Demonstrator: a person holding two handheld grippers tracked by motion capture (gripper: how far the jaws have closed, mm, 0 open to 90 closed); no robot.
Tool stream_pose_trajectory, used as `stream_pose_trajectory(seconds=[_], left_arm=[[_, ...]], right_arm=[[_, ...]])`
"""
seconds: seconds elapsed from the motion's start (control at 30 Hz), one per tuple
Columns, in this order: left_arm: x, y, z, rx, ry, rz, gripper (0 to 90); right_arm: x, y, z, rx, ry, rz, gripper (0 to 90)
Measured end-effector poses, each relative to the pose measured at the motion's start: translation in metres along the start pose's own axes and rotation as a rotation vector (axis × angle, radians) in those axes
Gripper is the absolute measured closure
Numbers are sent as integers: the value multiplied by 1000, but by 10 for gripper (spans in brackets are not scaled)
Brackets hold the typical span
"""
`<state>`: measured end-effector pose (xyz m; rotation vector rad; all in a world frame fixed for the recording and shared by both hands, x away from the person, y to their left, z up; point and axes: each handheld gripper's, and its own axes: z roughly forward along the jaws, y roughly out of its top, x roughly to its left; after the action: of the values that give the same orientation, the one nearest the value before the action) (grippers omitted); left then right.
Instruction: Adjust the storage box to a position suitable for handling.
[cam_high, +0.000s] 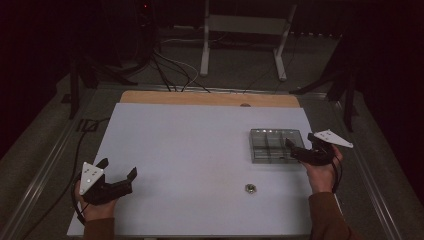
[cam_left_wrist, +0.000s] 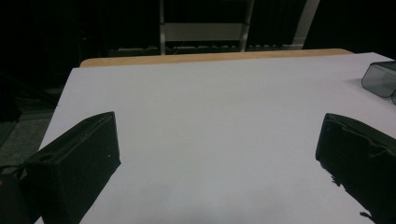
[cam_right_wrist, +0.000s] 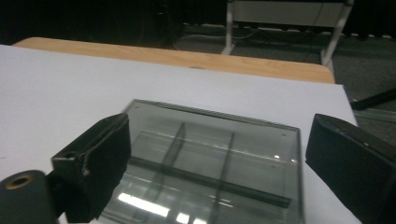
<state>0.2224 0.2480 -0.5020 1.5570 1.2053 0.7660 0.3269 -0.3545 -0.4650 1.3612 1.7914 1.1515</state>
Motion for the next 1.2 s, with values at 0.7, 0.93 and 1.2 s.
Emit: stream_pose_trajectory(seconds=[0.7, 0.93, 1.2], left_arm=[[0, -1, 1, 2, 4, 0, 19], [0, -1, 1, 2, 5, 0, 20], [-1, -1, 2, 4, 9, 4, 22]], right_arm=[[-34, -7, 27, 100, -125, 35, 809], [-43, -12, 33, 139, -174, 71, 898], [-58, -21, 38, 178, -173, 161, 898]])
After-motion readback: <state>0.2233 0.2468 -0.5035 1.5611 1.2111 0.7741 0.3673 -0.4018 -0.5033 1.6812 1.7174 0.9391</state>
